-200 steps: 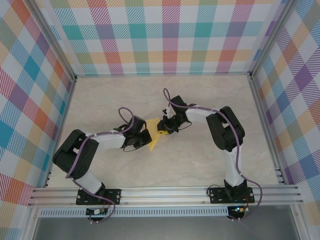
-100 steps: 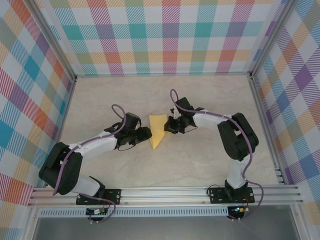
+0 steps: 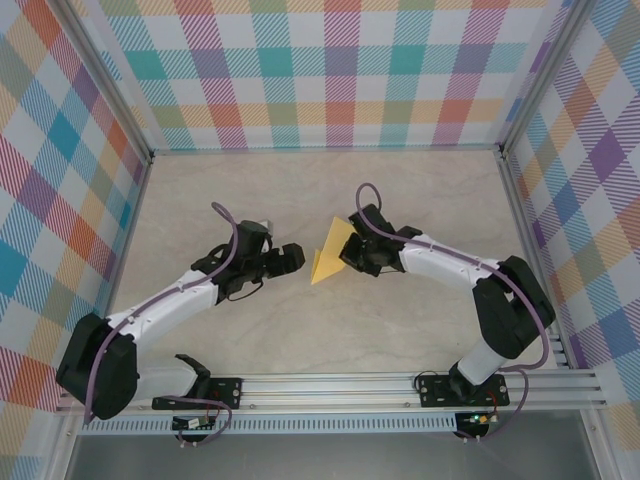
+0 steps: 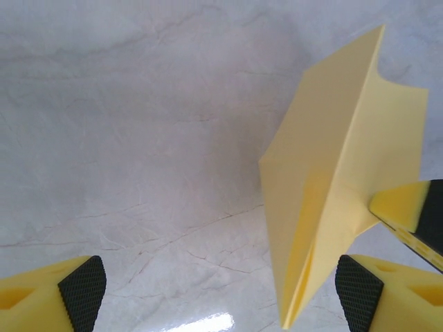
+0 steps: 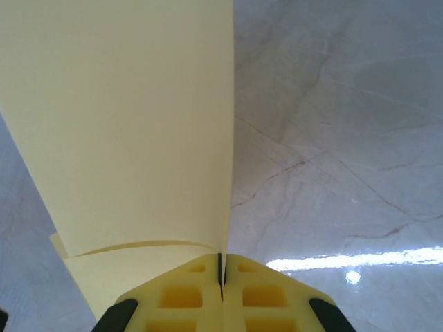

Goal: Fold a paper plane with a square sheet of paper (pick it up from the middle)
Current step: Fourth fold the wing at the center of the table.

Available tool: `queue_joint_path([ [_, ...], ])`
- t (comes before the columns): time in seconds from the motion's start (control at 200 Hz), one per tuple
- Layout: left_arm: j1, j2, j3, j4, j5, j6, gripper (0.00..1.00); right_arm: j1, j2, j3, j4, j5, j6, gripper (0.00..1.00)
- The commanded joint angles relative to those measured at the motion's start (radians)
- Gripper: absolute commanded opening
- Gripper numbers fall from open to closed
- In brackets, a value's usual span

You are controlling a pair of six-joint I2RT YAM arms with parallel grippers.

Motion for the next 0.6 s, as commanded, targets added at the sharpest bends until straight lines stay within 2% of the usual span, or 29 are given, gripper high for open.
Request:
queue_joint_path([
  [0.0,0.011,-0.069,-0.011,-0.008,-0.037,0.067,0.90,0.021,-0.012,0.042,-0.013,0.095,0.083,0.00],
  [0.355,0.009,-0.079,-0.018,0.033,-0.023,0.133,0.91,0.033,-0.033,0.138,-0.087,0.116,0.050,0.00],
  [0.595,-0.014,-0.056,-0.053,0.133,-0.004,0.200,0.92,0.034,0.084,0.175,-0.070,0.055,0.100,0.00],
])
